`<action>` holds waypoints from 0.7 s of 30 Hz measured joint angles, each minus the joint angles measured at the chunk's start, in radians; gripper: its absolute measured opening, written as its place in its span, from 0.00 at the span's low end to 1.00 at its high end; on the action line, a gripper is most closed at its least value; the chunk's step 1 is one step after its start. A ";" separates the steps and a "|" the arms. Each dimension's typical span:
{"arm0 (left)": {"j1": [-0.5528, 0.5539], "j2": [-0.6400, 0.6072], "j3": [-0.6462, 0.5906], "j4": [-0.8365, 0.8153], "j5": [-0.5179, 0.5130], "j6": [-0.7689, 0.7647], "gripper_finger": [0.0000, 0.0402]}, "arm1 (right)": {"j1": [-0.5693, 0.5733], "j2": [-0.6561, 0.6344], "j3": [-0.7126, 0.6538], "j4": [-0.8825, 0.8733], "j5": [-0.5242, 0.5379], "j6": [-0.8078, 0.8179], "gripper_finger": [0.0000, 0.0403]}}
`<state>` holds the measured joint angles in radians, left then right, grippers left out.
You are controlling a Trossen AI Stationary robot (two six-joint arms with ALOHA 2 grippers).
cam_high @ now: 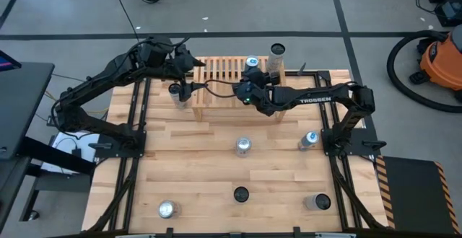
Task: Place canned beverage on shelf
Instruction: Put the left blue soda can on the shelf
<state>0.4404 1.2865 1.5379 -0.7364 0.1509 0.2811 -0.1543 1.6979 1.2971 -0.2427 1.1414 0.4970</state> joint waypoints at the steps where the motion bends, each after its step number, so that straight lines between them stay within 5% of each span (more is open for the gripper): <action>1: 0.000 0.000 0.000 0.000 0.000 0.002 0.88 | -0.001 0.000 0.000 0.019 -0.004 -0.024 0.57; 13: 0.000 0.000 0.000 -0.001 0.000 0.000 0.88 | -0.057 0.001 0.000 0.010 -0.036 -0.073 0.57; 21: 0.000 0.000 0.000 -0.001 0.000 -0.001 0.88 | -0.065 -0.001 0.001 0.022 -0.065 -0.073 0.66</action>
<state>0.4404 1.2865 1.5379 -0.7372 0.1509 0.2799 -0.2195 1.6974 1.2980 -0.2211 1.0760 0.4236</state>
